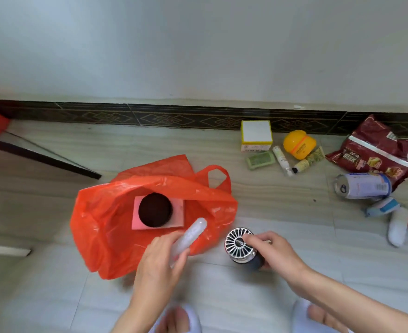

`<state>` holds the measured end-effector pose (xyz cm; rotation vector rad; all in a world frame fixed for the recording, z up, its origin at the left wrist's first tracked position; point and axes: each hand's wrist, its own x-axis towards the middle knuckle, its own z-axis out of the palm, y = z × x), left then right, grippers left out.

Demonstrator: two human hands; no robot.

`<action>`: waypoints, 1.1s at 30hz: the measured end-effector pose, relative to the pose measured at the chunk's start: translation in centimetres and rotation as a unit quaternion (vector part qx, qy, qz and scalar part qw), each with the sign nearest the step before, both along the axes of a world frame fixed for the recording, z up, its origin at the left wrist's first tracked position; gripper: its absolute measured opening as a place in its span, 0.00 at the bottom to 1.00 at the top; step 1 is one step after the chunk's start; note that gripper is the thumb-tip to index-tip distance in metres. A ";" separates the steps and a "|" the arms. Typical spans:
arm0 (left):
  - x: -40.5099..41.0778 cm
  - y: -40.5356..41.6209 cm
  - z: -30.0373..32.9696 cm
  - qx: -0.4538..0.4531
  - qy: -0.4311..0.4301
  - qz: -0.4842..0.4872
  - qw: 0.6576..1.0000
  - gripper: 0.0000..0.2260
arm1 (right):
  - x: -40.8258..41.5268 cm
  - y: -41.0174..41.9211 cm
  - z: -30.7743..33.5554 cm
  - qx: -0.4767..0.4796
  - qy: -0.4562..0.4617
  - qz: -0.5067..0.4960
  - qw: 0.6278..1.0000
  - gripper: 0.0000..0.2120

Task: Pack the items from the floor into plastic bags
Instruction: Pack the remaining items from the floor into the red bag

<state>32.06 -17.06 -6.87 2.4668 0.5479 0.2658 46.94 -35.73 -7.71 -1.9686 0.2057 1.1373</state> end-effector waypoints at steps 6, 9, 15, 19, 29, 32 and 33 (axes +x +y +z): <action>-3.1 2.3 -1.7 -0.016 0.075 0.203 0.976 0.11 | -1.2 7.5 2.0 0.059 0.052 0.067 0.995 0.19; -2.1 2.2 -2.7 -0.063 0.079 0.270 0.958 0.10 | -1.8 11.7 1.9 0.118 0.092 -0.074 0.986 0.12; -2.5 2.6 -5.5 0.068 0.052 0.146 0.986 0.09 | -2.4 14.8 -1.2 0.162 0.081 -0.282 0.942 0.08; -2.1 3.3 -6.2 0.123 0.040 0.102 0.986 0.11 | -2.5 14.7 -2.0 0.148 0.060 -0.276 0.948 0.09; -1.8 3.6 -7.1 0.071 0.174 0.078 0.979 0.12 | -2.5 10.8 -0.3 0.046 -0.067 0.045 0.996 0.13; -2.2 2.3 -5.8 0.063 0.183 0.002 0.981 0.18 | -0.2 7.5 1.3 0.003 -0.185 0.251 0.950 0.15; -2.0 1.8 -5.3 0.064 0.173 -0.032 0.982 0.19 | 0.9 6.3 1.9 -0.015 -0.220 0.299 0.928 0.16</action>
